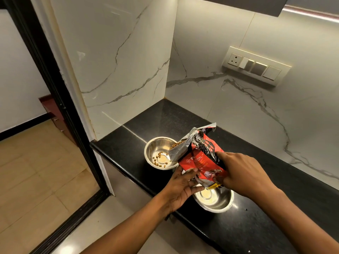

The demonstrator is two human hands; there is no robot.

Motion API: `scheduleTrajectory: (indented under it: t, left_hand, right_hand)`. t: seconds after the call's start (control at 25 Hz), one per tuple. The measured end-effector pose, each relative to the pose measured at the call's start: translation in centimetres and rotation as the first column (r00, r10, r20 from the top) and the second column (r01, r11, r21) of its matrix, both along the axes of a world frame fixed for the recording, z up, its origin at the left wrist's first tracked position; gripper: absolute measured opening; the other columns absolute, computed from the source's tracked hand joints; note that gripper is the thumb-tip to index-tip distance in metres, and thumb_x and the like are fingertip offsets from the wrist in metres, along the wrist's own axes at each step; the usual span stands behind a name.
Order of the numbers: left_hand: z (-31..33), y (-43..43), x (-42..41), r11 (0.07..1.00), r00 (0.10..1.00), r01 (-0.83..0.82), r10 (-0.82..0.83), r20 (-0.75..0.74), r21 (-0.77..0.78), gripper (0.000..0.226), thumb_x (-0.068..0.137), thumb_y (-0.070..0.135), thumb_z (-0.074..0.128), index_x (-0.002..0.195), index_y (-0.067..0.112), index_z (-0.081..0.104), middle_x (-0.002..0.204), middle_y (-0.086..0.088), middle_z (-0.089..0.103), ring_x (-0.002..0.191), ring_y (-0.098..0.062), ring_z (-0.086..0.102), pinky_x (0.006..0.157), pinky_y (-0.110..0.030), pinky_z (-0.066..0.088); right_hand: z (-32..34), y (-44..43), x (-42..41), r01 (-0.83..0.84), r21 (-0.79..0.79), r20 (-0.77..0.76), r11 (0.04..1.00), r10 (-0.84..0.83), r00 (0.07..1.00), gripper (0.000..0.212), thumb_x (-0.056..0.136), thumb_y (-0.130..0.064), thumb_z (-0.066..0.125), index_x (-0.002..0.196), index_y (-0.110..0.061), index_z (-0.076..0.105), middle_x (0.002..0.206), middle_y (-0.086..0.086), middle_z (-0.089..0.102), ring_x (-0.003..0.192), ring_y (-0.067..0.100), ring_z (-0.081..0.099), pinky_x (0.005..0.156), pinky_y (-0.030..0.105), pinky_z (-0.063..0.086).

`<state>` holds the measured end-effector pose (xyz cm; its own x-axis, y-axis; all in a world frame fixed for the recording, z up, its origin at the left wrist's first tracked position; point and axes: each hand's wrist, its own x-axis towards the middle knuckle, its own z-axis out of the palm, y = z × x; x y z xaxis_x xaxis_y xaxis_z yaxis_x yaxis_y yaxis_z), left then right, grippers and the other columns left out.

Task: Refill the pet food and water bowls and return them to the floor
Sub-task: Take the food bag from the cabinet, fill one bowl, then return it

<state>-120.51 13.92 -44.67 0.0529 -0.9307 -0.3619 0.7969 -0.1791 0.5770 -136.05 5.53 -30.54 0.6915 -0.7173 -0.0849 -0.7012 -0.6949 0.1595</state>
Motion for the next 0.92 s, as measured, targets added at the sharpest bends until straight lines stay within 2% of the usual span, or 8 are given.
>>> scheduleTrajectory:
  t: [0.12,0.32,0.56,0.76,0.92]
  left_hand:
    - [0.2,0.1,-0.2,1.000,1.000,-0.008,0.008,-0.029,-0.013,0.059,0.093,0.011,0.075,0.147,0.013,0.051,0.135,-0.025,0.072,0.121,-0.049,0.070,0.098,-0.056,0.061]
    - [0.2,0.3,-0.6,1.000,0.997,-0.012,0.010,-0.077,-0.024,0.061,0.093,0.013,0.077,0.147,0.013,0.050,0.134,-0.024,0.073,0.114,-0.045,0.075,0.088,-0.051,0.066]
    - [0.1,0.3,-0.5,1.000,0.997,-0.015,0.013,-0.076,-0.022,0.064,0.091,0.014,0.079,0.148,0.013,0.050,0.137,-0.025,0.071,0.120,-0.048,0.071,0.090,-0.053,0.065]
    - [0.1,0.2,-0.8,0.999,0.998,-0.020,0.018,-0.062,-0.033,0.062,0.092,0.014,0.077,0.147,0.011,0.050,0.138,-0.027,0.070,0.128,-0.054,0.064,0.099,-0.058,0.059]
    - [0.3,0.2,-0.6,0.999,0.998,-0.020,0.018,-0.068,-0.037,0.065,0.092,0.014,0.076,0.150,0.011,0.048,0.138,-0.028,0.069,0.127,-0.053,0.065,0.100,-0.058,0.058]
  right_hand:
    - [0.3,-0.1,0.1,-0.004,-0.007,-0.020,1.000,0.004,1.000,0.071,0.084,-0.055,0.072,0.148,-0.030,0.055,0.131,-0.009,0.074,0.111,0.016,0.072,0.082,0.033,0.062]
    - [0.5,-0.3,0.2,-0.017,0.003,-0.044,1.000,0.017,0.999,0.066,0.083,-0.056,0.073,0.142,-0.030,0.059,0.121,-0.008,0.076,0.103,0.014,0.072,0.078,0.029,0.061]
    - [0.8,-0.2,0.4,-0.019,0.001,-0.068,1.000,0.019,0.998,0.062,0.084,-0.052,0.072,0.139,-0.029,0.059,0.118,-0.007,0.075,0.102,0.016,0.072,0.079,0.034,0.063]
    - [0.9,-0.4,0.4,-0.037,-0.001,-0.065,0.999,0.037,0.997,0.062,0.085,-0.055,0.074,0.140,-0.029,0.058,0.115,-0.009,0.075,0.097,0.014,0.071,0.070,0.026,0.054]
    - [1.3,-0.4,0.6,-0.036,-0.001,-0.068,0.999,0.036,0.997,0.066,0.087,-0.057,0.074,0.144,-0.028,0.056,0.118,-0.008,0.075,0.099,0.014,0.071,0.075,0.027,0.058]
